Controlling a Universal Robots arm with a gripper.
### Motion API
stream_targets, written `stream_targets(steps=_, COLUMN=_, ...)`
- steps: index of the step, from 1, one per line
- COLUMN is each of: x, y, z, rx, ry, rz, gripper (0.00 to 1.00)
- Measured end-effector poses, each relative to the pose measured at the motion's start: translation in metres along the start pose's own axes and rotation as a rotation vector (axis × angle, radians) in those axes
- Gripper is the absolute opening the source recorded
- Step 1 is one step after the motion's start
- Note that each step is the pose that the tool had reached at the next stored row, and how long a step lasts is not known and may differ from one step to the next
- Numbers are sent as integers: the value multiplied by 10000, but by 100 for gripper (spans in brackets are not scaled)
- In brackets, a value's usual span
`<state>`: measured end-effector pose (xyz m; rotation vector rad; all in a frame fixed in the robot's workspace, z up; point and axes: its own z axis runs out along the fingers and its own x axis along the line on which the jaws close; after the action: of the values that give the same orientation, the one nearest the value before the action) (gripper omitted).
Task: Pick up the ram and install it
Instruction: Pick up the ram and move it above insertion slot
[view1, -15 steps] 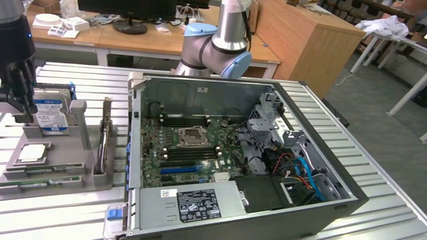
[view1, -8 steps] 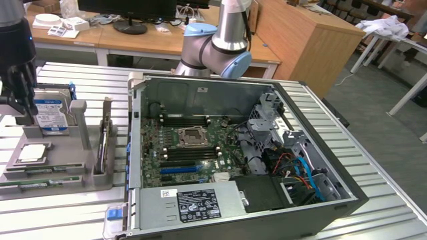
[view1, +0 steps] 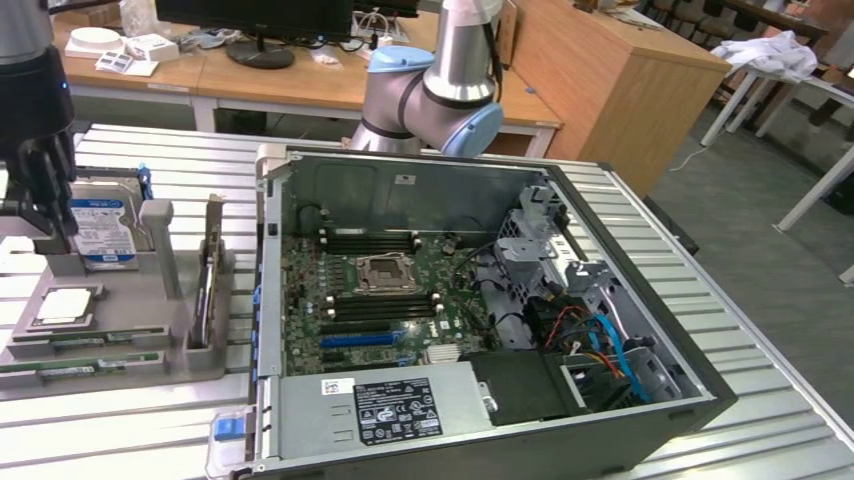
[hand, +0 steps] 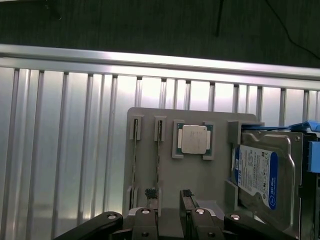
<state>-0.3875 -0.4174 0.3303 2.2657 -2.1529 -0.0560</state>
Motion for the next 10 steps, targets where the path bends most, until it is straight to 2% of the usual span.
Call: stream_targets(steps=10, x=1, y=-3, z=88, rx=0, ry=0, rz=3, gripper=31)
